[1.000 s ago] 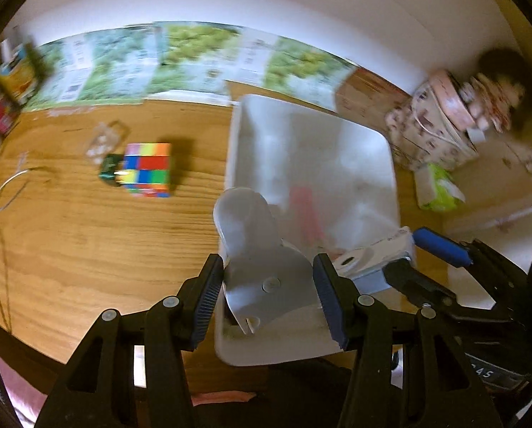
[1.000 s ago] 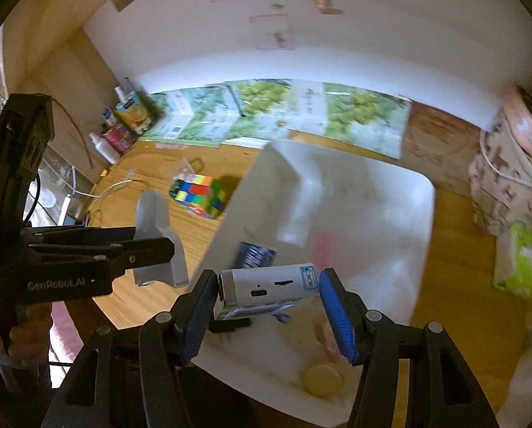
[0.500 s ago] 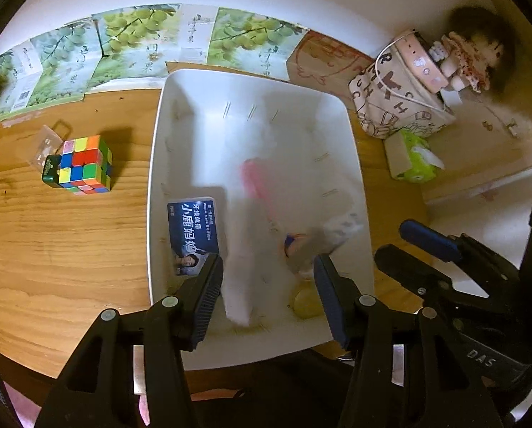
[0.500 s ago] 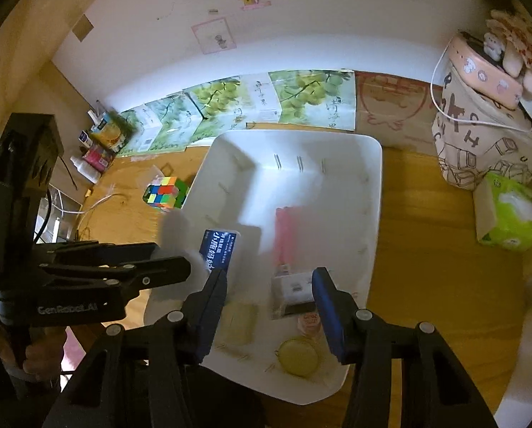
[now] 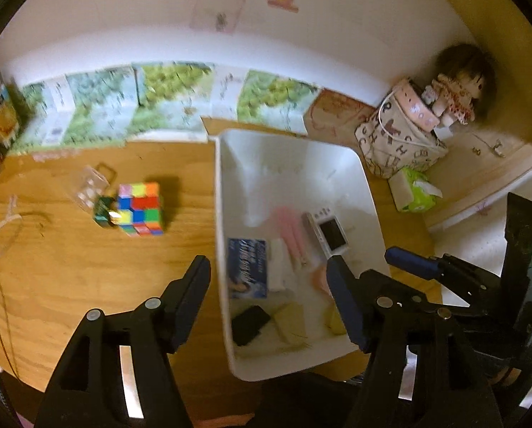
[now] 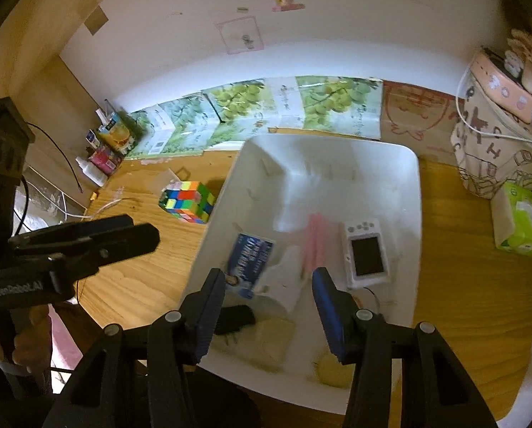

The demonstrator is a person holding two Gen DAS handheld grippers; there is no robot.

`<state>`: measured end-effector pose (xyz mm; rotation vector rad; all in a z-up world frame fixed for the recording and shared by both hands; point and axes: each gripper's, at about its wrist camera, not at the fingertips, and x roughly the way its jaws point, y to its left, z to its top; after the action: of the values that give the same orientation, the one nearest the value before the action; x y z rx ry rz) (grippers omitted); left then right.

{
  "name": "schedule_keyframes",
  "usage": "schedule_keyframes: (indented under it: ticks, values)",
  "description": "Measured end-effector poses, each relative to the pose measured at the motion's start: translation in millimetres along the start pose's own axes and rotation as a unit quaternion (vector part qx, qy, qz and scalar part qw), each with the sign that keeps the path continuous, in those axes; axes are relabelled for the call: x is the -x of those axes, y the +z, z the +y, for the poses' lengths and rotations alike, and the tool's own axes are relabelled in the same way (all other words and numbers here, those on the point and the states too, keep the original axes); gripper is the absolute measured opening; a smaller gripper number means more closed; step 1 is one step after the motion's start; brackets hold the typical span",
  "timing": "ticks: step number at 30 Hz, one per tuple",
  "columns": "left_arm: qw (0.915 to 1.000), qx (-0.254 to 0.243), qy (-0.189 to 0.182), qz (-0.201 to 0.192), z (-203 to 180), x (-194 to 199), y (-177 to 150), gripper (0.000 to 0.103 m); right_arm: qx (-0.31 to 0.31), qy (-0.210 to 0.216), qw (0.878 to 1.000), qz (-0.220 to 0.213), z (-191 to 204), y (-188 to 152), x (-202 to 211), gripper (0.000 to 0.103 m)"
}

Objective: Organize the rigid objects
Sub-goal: 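Withdraw both tools toward the Rubik's cube and green box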

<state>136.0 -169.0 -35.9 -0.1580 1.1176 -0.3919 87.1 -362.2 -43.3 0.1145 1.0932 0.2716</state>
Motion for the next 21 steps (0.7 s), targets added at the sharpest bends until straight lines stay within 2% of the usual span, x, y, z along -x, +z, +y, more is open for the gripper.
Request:
schedule_keyframes:
  ticks: [2,10,21]
  values:
    - [1.0000,-0.006,0.002,-0.007,9,8,1,0.071,-0.005,0.000,1.000,-0.007,12,1,-2,0.059]
    - [0.9979,-0.042,0.017,-0.047,58,43,5,0.071,-0.019,0.007,0.999,-0.048,65,7,-12,0.066]
    - [0.9966,-0.065,0.045,-0.020,130,45,2,0.071,-0.058,0.012,0.991,-0.119,127,0,-31,0.067]
